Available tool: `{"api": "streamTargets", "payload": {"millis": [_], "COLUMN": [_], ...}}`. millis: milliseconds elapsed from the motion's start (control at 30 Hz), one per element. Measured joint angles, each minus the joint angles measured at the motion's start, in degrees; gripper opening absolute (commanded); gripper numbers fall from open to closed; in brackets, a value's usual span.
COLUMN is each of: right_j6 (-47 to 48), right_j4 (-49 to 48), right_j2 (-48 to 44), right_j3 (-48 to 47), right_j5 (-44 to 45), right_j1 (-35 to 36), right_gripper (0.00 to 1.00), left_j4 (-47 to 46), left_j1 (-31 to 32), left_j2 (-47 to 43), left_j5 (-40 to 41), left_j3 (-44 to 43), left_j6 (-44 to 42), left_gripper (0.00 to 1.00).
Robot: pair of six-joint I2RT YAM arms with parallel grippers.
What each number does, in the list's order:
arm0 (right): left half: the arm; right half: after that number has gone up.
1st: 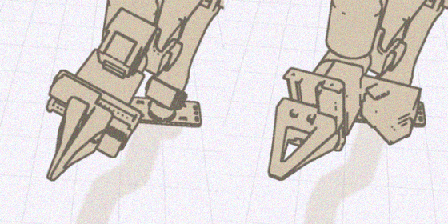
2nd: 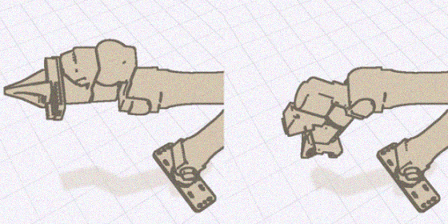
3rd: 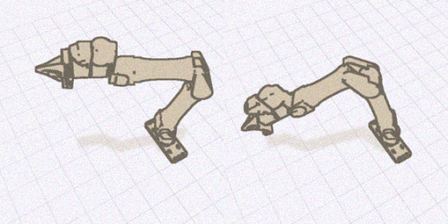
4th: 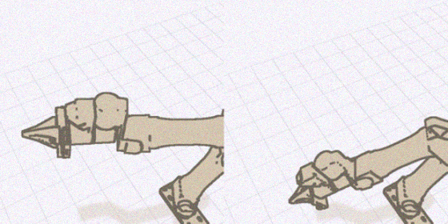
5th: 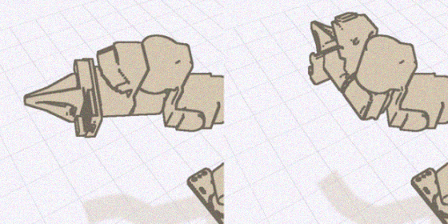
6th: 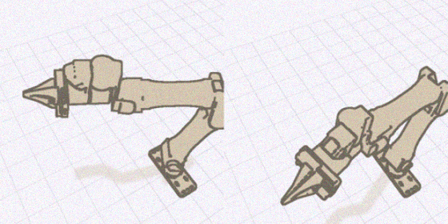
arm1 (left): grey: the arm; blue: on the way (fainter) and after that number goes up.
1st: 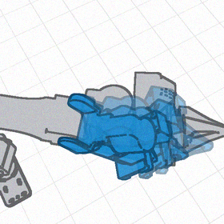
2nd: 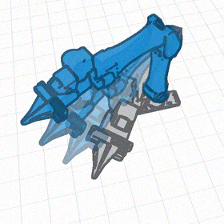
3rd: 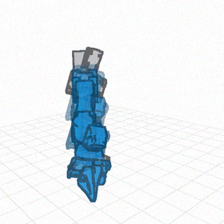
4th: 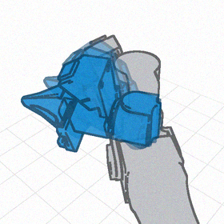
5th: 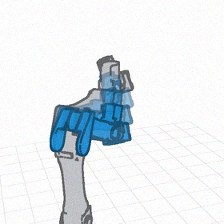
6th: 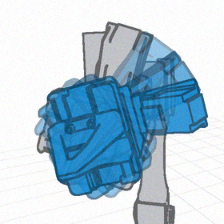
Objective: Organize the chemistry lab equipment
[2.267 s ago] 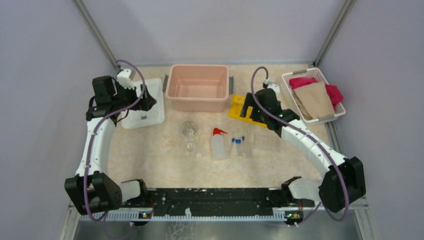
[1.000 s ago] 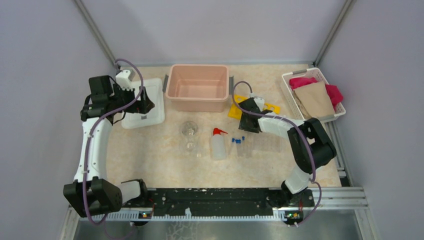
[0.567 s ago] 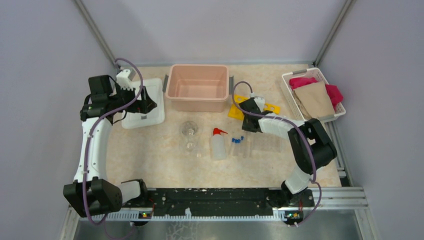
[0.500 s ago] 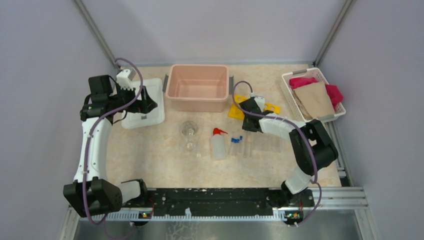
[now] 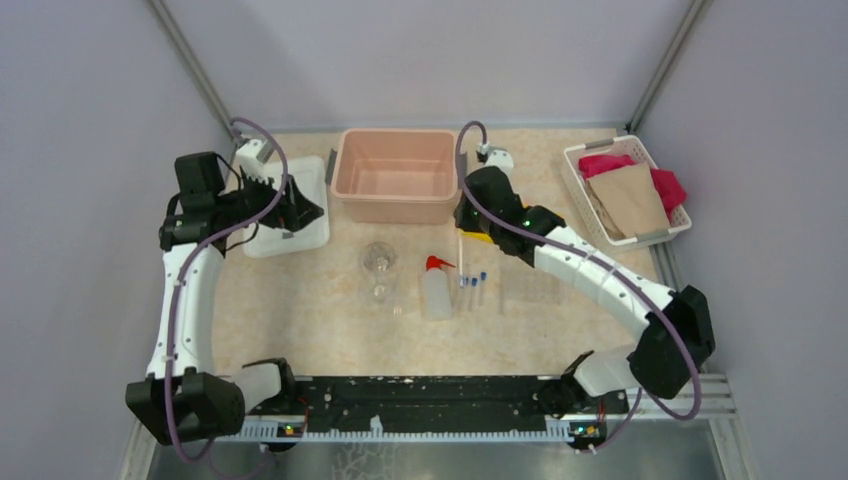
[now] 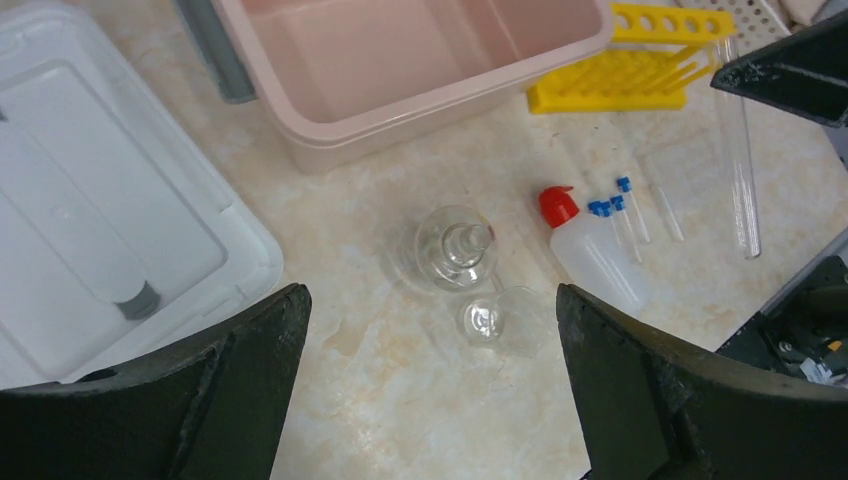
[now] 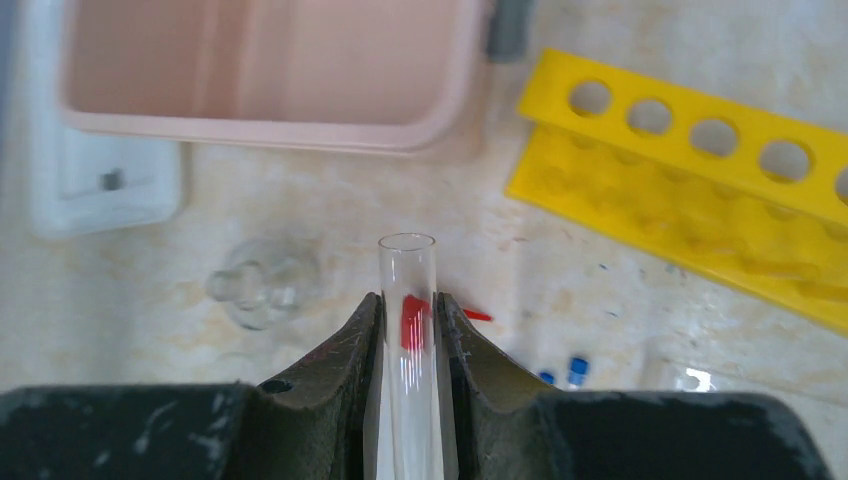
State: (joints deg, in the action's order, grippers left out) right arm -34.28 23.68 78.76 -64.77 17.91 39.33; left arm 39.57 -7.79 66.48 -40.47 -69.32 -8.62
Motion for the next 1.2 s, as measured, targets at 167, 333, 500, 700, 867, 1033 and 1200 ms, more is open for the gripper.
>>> {"api": "streamTargets", "payload": {"millis": [167, 333, 500, 700, 867, 1033, 1200], "right_j6": [-0.4, -0.9, -2.0, -3.1, -4.2, -5.1, -5.4], "right_j4": [-0.3, -3.1, -7.7, -9.7, -11.8, -14.1, -15.4], "right_j2": [-0.5, 2.5, 7.4, 12.5, 13.1, 13.1, 13.1], "right_j3": [-9.3, -17.5, -21.3, -24.3, -24.6, -24.6, -24.5], "right_j5": [0.7, 2.3, 3.8, 4.3, 4.6, 4.7, 4.9], "right_j1": [5.4, 10.9, 15.4, 18.0, 18.3, 18.3, 18.3], "right_gripper": [0.0, 0.0, 0.0, 0.0, 0.0, 0.0, 0.0], "left_j4": [-1.9, -3.4, -7.1, -10.5, -11.3, -11.7, -11.7], "left_j1": [5.7, 15.7, 18.4, 20.9, 22.8, 23.5, 23.9], "left_j2": [-3.0, -3.1, -3.2, -3.1, -2.5, -2.4, -2.4], "left_j5": [-4.1, -5.4, -6.7, -8.0, -8.7, -9.2, -9.3], "left_j3": [1.1, 1.0, 1.8, 4.7, 5.6, 6.8, 8.5], "left_j6": [0.4, 3.1, 7.7, 12.4, 13.4, 13.7, 14.0], "left_gripper": [0.99, 0.99, 0.99, 0.94, 0.82, 0.68, 0.41]}}
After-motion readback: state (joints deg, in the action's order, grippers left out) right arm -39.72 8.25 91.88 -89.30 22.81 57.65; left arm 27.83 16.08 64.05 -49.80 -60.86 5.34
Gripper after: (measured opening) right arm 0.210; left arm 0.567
